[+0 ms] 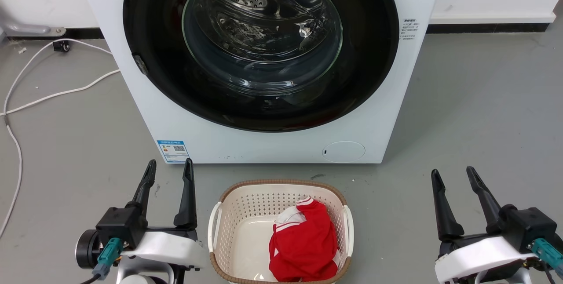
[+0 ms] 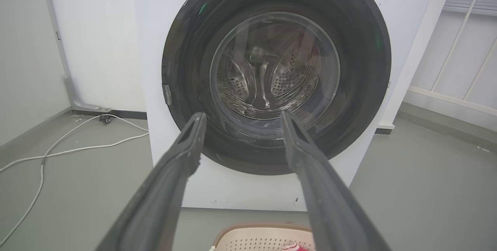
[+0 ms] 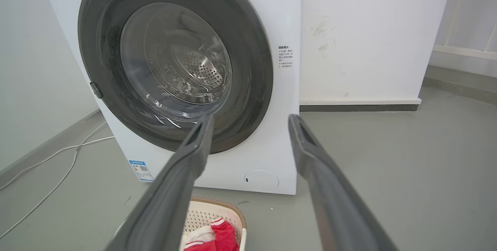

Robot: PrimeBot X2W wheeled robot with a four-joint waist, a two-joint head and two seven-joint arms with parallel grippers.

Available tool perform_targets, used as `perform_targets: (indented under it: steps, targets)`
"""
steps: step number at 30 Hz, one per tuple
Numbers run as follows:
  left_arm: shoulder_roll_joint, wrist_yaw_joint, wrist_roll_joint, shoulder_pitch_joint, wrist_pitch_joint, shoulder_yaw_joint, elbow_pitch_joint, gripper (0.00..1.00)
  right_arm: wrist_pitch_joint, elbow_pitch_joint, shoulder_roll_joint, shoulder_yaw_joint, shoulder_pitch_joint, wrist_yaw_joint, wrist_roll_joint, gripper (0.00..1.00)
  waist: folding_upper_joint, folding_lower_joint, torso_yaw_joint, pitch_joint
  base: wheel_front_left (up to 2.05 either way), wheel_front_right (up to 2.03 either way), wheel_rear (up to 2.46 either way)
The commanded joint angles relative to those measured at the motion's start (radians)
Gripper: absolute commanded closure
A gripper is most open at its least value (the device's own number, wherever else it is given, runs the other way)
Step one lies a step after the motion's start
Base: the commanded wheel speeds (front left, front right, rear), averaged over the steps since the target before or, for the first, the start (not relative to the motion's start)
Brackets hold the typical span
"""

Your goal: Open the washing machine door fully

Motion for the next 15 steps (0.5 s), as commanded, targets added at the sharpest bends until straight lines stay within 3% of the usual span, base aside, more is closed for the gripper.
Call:
perform_targets:
  steps: [1, 15]
  targets:
    - [0.003, 0.001, 0.022, 0.008, -0.011, -0.004, -0.007, 0.0, -0.009, -0.012, 0.004, 0.0, 0.007, 0.0, -0.017, 0.0, 0.0, 0.0, 0.0, 0.0, 0.0, 0.0, 0.0]
    - [-0.002, 0.003, 0.12, 0.014, -0.035, -0.005, -0.003, 0.0, -0.034, -0.013, 0.005, 0.006, 0.013, 0.0, -0.1, 0.0, 0.0, 0.0, -0.001, 0.0, 0.0, 0.0, 0.0]
